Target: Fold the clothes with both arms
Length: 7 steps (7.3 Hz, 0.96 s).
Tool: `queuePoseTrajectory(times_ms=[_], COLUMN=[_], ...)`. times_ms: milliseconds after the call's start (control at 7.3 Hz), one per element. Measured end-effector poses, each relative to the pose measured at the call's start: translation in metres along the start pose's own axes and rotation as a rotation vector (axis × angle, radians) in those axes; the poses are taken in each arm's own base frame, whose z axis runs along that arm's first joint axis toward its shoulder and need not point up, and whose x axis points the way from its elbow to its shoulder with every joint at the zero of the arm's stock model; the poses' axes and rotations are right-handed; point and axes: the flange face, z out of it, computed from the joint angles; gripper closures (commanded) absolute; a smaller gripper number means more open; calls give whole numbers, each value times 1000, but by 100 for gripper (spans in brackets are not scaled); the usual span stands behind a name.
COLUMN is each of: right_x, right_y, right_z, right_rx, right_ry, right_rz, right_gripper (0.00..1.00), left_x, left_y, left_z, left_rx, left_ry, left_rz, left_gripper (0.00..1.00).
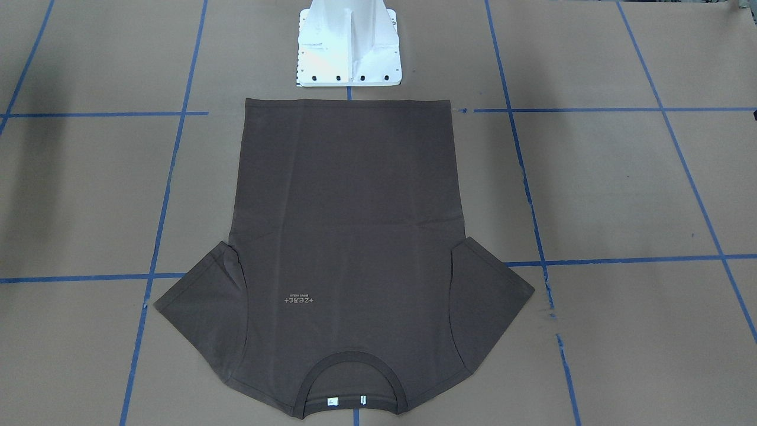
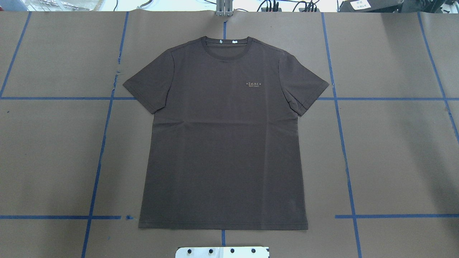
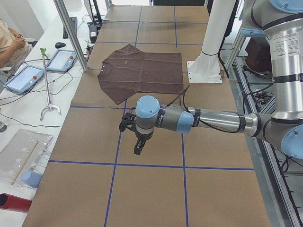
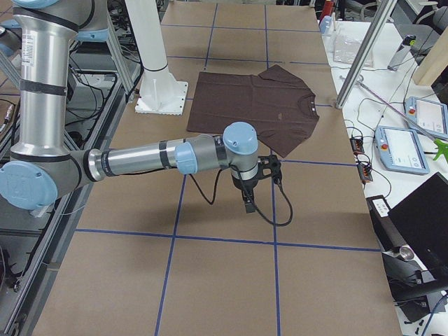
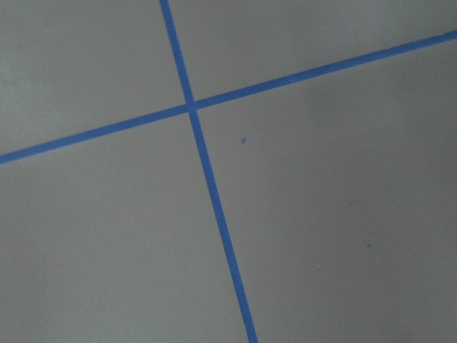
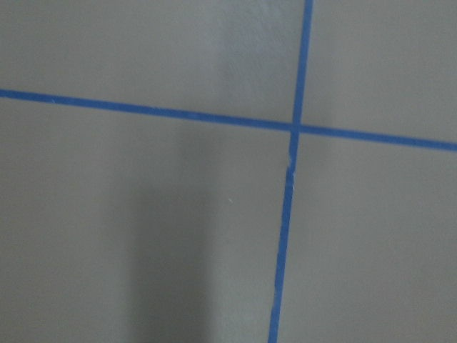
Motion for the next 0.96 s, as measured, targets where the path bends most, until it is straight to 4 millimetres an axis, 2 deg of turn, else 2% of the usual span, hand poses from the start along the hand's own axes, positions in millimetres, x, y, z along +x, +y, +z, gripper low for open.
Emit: queuePoseTrajectory(times_ms=[137, 411, 685, 822, 959], right_x=[-9, -17, -31, -49, -79], right_y=[-23, -41, -52, -68, -88], right_z=[-6, -10, -14, -9, 6], right_rx=[42, 81, 117, 125, 141], right_ry=[-2, -30, -64, -81, -84], right_rz=[-43, -80, -94, -57, -5], right_gripper=[0, 0, 0, 0, 1], left_x=[7, 8, 12, 14, 15], left_y=[-23, -77, -98, -101, -102], left_z=[-11, -23, -29, -31, -32], left_rx=[101, 267, 323, 332, 338], left_ry=[-22, -69, -63, -61, -60], left_rz=[102, 228, 192, 186, 187], left_gripper=[0, 0, 0, 0, 0])
